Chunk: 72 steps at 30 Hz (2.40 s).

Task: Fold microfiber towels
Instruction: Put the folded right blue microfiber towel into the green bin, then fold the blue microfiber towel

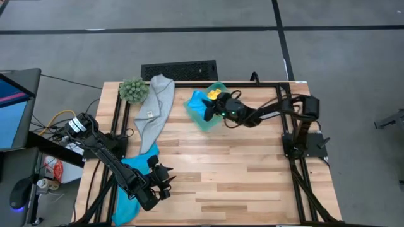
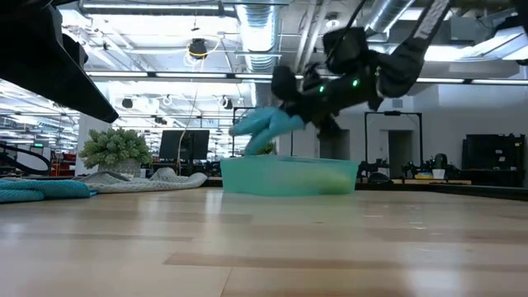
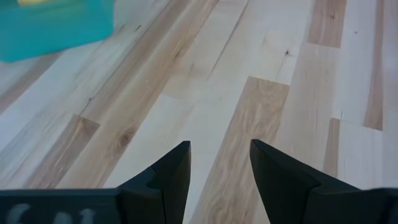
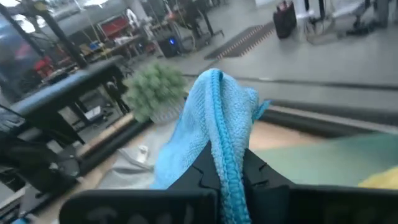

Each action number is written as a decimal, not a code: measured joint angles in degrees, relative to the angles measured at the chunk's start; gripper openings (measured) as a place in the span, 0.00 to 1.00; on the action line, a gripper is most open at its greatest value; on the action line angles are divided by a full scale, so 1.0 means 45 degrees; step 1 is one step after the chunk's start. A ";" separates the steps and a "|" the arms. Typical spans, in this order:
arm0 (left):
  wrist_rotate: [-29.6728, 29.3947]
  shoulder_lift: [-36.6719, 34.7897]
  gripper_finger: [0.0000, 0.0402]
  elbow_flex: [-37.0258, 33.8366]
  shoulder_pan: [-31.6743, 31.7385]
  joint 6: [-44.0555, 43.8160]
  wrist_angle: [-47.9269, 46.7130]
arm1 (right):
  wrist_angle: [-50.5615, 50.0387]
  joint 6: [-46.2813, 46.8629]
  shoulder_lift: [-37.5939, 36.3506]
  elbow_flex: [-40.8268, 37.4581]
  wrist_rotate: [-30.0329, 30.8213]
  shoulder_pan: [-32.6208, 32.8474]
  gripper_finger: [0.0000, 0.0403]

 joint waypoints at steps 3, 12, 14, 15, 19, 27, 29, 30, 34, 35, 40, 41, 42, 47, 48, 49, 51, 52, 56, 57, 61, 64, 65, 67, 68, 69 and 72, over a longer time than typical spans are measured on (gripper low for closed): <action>-0.0018 0.0000 0.40 0.0000 -0.0004 0.0000 -0.0022 | -0.0010 0.0323 0.0855 0.0246 0.0006 -0.0116 0.06; -0.0031 0.0000 0.40 0.0000 -0.0002 -0.0014 -0.0027 | -0.0887 0.1067 0.1809 0.0369 -0.0078 -0.0524 0.07; -0.0035 0.0000 0.40 0.0000 -0.0001 -0.0004 -0.0034 | -0.1299 0.1062 0.1809 0.0371 -0.0126 -0.0538 0.10; -0.0058 0.0000 0.40 0.0000 0.0000 -0.0005 -0.0030 | -0.1511 0.1011 0.1809 0.0380 -0.0144 -0.0529 0.11; -0.0272 0.0000 0.40 0.0000 0.0013 -0.0004 -0.0030 | -0.2081 0.0313 0.1809 0.0380 -0.0384 -0.0524 0.18; -0.0272 0.0000 0.40 0.0000 0.0010 -0.0014 -0.0019 | -0.2746 -0.0858 0.1691 0.0380 -0.0374 -0.0383 0.43; -0.0272 0.0000 0.40 0.0000 0.0012 -0.0014 -0.0016 | -0.3110 -0.0875 0.1421 0.0380 -0.0369 -0.0405 0.51; -0.0272 0.0000 0.40 0.0000 0.0010 -0.0014 -0.0012 | -0.3406 -0.0937 0.1229 0.0380 -0.0369 -0.0406 0.54; -0.0270 0.0000 0.40 0.0000 0.0010 -0.0009 0.0019 | -0.4621 -0.1538 0.0102 0.0390 -0.0161 -0.0528 0.61; -0.0272 0.0000 0.40 0.0000 0.0010 -0.0004 0.0019 | -0.5070 -0.1663 -0.0226 0.0390 0.0009 -0.0558 0.62; -0.0267 0.0000 0.40 0.0000 0.0015 0.0005 0.0010 | -0.6747 -0.1843 -0.1497 0.0390 0.0702 -0.0562 0.59; -0.0268 0.0000 0.40 0.0000 0.0012 0.0010 0.0009 | -0.6994 -0.1847 -0.1559 0.0393 0.0867 -0.0491 0.57; -0.0267 0.0000 0.40 0.0000 0.0013 0.0015 0.0010 | -0.7216 -0.1847 -0.1547 0.0395 0.1050 -0.0412 0.55; -0.0262 -0.0034 0.40 0.0000 0.0010 -0.0024 0.0005 | -0.7416 -0.2067 -0.0587 0.0390 0.1028 0.0064 0.42; -0.0234 -0.0105 0.40 0.0000 0.0010 -0.0052 0.0001 | -0.7407 -0.2071 -0.0320 0.0390 0.1016 0.0162 0.40; -0.0210 -0.0239 0.40 0.0000 0.0010 -0.0058 -0.0015 | -0.7242 -0.2008 -0.0076 0.0395 0.1030 0.0254 0.38; -0.0052 -0.0683 0.40 0.0000 0.0012 -0.0051 -0.0113 | -0.7224 -0.2146 0.0338 0.0444 0.1004 0.0367 0.35; 0.0057 -0.0991 0.40 0.0000 0.0020 -0.0042 -0.0231 | -0.7261 -0.2040 0.0400 0.0391 0.0956 0.0389 0.33; 0.0427 -0.2540 0.40 0.0015 0.0117 -0.0303 -0.1485 | -0.7540 -0.2600 -0.0217 0.0348 0.0975 0.0395 0.30; 0.0491 -0.2968 0.40 0.0015 0.0161 -0.0492 -0.1976 | -0.7491 -0.2829 -0.0507 0.0381 0.1021 0.0395 0.30; 0.1338 -0.4366 0.40 0.0019 0.0351 -0.1645 -0.4358 | -0.7659 -0.3595 -0.2177 0.0468 0.1035 0.0395 0.32; 0.2962 -0.4801 0.40 0.0019 0.0440 -0.2856 -0.6166 | -0.8445 -0.3729 -0.3372 0.0463 0.1039 0.0532 0.37; 0.3732 -0.4800 0.40 0.0016 0.0421 -0.3371 -0.6537 | -0.8718 -0.3662 -0.3738 0.0463 0.1036 0.0631 0.39; 0.5556 -0.4627 0.40 0.0010 0.0173 -0.3945 -0.6619 | -0.9510 -0.3539 -0.4436 0.0463 0.0973 0.0934 0.43; 0.6341 -0.4442 0.40 0.0010 -0.0021 -0.4169 -0.6376 | -0.9830 -0.3519 -0.4722 0.0463 0.0969 0.1130 0.45; 0.6706 -0.4205 0.40 0.0010 -0.0313 -0.4633 -0.6075 | -1.0137 -0.3487 -0.4989 0.0463 0.0949 0.1326 0.47; 0.6674 -0.3496 0.40 0.0010 -0.1367 -0.6451 -0.4872 | -1.0622 -0.3232 -0.5461 0.0463 0.0981 0.2059 0.52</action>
